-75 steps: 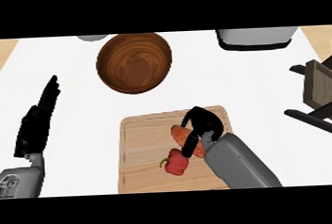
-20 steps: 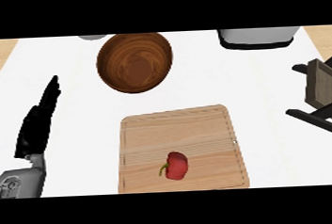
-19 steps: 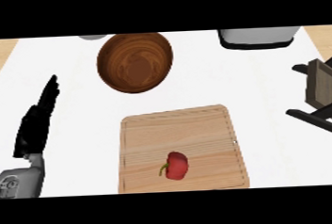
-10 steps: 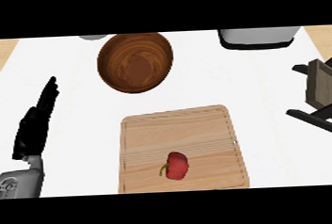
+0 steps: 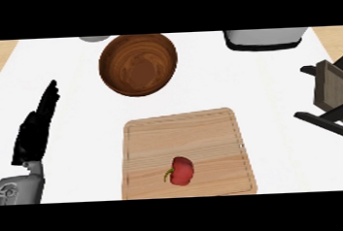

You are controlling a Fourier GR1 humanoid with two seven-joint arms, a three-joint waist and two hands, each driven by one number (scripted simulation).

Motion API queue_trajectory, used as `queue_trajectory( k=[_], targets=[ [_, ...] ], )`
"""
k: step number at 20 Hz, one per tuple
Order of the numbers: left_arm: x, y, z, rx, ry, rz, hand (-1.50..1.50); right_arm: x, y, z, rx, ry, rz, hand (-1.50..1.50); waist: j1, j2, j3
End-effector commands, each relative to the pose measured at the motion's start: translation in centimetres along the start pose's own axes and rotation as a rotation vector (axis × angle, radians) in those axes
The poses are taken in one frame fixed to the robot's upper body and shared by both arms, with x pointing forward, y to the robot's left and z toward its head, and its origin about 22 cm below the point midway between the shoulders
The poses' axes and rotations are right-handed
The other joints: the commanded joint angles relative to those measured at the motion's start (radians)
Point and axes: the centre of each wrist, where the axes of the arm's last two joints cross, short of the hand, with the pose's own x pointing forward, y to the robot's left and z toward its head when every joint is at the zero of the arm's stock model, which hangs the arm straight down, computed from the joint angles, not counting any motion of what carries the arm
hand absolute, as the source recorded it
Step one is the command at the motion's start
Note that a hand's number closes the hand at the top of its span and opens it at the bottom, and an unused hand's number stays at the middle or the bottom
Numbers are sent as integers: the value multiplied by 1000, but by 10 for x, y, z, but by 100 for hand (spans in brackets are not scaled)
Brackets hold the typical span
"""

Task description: Pick the sweet potato from the cutting board and place it in the tiered basket

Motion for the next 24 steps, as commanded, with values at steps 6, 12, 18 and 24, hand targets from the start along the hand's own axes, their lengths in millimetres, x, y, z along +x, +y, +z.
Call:
queue_trajectory(
  k=[6, 12, 18, 24],
  targets=[
    [14, -23, -3, 16, -4, 8, 0, -42, -1, -6, -1, 43, -209, -150, -3, -1, 1],
    [2, 13, -7, 4, -1, 0, 0, -43, -2, 5, -156, 16, -350, -150, -5, -3, 0],
    [-2, -10, -6, -2, 12, 1, 0, -57, -70, 18, -273, 93, -403, -150, -5, -2, -1],
    [-7, 13, -1, 26, 11, 2, 0, -105, -104, 41, -189, 225, -516, -150, -28, -10, 0]
  ],
)
